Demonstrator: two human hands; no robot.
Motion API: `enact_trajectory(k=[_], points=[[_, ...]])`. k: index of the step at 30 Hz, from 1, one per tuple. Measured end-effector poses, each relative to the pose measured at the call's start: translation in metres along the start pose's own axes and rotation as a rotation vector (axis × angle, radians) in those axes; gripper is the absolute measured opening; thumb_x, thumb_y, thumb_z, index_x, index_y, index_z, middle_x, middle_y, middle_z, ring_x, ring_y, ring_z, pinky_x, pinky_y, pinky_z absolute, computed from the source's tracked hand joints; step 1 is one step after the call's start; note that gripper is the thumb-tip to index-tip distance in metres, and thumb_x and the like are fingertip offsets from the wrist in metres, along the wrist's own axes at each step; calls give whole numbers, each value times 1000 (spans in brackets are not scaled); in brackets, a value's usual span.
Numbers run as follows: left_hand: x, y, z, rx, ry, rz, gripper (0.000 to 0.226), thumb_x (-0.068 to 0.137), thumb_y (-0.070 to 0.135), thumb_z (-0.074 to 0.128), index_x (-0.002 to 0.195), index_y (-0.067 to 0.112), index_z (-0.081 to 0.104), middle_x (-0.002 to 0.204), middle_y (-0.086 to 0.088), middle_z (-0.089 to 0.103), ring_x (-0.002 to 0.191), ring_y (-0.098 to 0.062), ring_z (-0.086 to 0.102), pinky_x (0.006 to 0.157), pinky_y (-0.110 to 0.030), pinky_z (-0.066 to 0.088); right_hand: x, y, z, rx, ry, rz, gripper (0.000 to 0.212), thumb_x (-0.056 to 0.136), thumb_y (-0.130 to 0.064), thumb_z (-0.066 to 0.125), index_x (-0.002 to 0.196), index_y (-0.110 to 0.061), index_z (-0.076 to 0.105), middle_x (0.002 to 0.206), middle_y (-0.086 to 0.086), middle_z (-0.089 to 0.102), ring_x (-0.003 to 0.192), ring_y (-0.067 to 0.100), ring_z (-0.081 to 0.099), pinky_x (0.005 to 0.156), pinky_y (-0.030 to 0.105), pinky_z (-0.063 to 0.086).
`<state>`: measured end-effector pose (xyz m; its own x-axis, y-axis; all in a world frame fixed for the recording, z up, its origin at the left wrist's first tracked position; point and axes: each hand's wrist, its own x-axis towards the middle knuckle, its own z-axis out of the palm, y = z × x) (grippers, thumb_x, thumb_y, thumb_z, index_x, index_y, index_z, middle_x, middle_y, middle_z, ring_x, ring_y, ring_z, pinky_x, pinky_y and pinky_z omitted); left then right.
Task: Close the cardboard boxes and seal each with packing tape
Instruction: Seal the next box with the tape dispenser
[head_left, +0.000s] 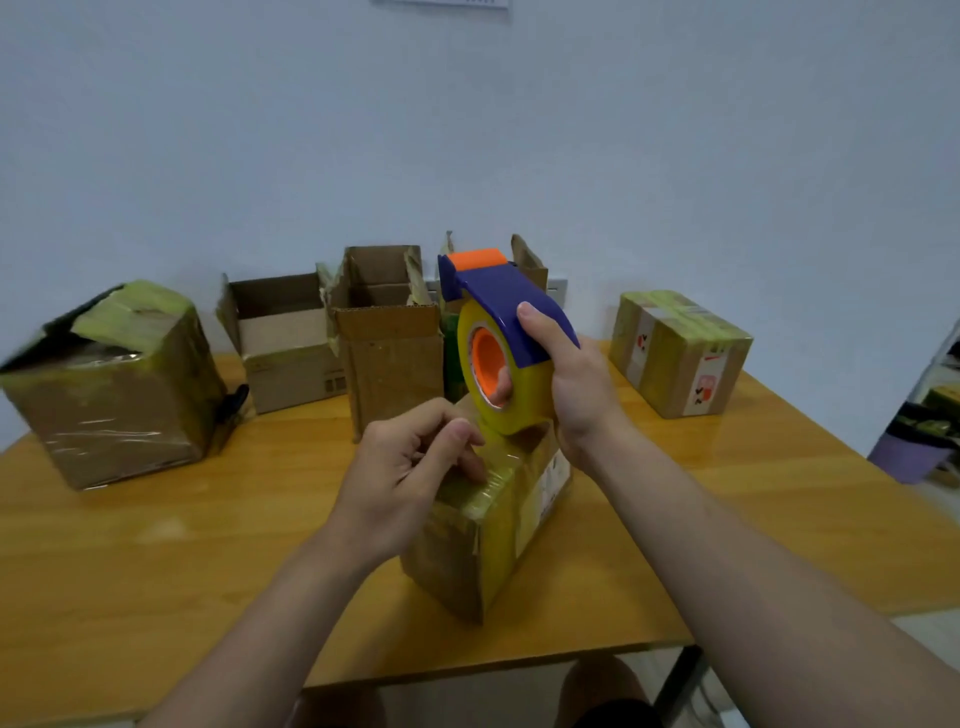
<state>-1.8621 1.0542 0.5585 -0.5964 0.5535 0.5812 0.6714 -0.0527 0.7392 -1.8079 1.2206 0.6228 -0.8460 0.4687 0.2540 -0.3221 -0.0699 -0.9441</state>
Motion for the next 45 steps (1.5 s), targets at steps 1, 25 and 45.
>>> enact_trajectory(k=[1, 25, 45], points=[[0, 2, -2, -6, -26, -22, 29, 106, 28, 56, 86, 15, 73, 78, 0, 74, 77, -20, 72, 67, -26, 54, 0, -1, 1, 0, 14, 8, 31, 99, -33, 62, 77, -17, 75, 71, 9, 72, 60, 19, 67, 57, 27, 56], [16, 33, -1, 720, -390, -403, 56, 67, 72, 80, 97, 40, 45, 127, 17, 43, 113, -12, 46, 104, -41, 45, 1, -8, -5, -66, 45, -8, 22, 99, -34, 61, 90, -19, 74, 78, 5, 74, 71, 16, 70, 67, 28, 58], [-1, 44, 57, 996, -355, -264, 106, 62, 96, 43, 144, 29, 33, 156, 2, 34, 153, -28, 18, 117, -77, -8, -1, -23, -30, -31, 147, 28, 24, 94, -41, 68, 95, -19, 78, 91, 6, 79, 82, 21, 74, 73, 33, 61]])
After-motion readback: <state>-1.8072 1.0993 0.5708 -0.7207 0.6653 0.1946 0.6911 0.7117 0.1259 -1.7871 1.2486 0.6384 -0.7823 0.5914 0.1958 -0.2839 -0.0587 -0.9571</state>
